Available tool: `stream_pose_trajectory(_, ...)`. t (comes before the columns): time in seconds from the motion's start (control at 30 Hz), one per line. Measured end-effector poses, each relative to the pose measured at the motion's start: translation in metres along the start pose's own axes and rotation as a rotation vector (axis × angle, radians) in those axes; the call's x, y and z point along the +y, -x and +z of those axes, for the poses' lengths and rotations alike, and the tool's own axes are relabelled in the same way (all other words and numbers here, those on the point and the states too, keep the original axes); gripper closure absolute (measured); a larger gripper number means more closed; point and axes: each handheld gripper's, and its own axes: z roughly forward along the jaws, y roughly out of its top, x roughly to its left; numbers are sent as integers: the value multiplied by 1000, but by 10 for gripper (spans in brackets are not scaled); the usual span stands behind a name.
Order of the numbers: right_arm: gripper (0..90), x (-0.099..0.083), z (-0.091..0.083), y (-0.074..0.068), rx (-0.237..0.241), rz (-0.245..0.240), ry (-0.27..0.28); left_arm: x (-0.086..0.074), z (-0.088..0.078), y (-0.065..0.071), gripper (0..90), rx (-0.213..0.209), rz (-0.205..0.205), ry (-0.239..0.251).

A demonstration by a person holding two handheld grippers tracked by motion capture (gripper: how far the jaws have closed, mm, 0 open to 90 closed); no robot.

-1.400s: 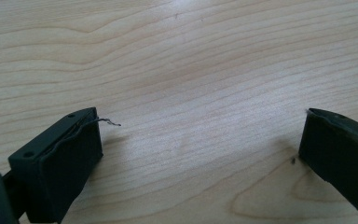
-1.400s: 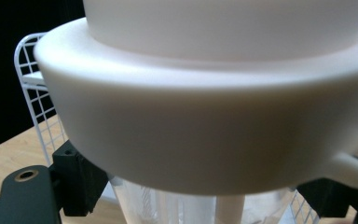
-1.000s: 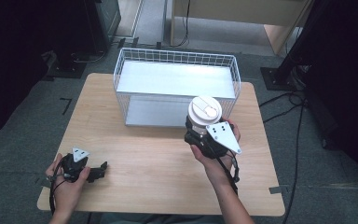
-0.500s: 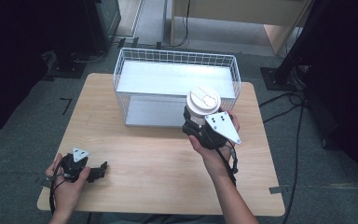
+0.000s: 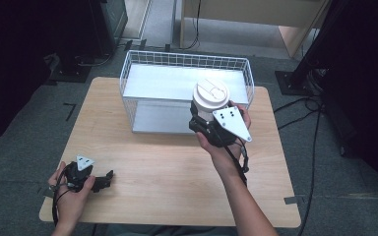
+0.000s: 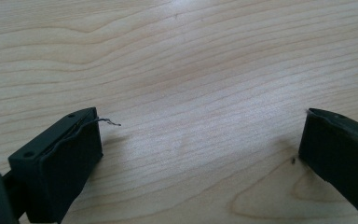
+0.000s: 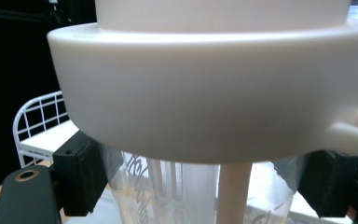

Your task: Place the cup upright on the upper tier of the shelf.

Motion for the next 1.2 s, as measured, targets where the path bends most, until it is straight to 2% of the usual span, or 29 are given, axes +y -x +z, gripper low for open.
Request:
stream_pose_trajectory(0.2,159,2,9,-2,-2,-24,41,0,0,0,0,0,0,0)
stream_pose_trajectory(0.4,159,9,18,0,-10,-15,58,0,0,0,0,0,0,1)
stream_pose_trajectory(0.6,159,14,29,2,-21,-38,77,0,0,0,0,0,0,1)
stream_pose_trajectory(0.87,159,17,47,8,-34,-25,76,0,0,0,0,0,0,0)
stream_pose_trajectory(1.0,160,17,57,9,-40,-39,75,0,0,0,0,0,0,0)
stream_pose_trajectory(1.2,160,17,68,10,-45,-34,73,0,0,0,0,0,1,0)
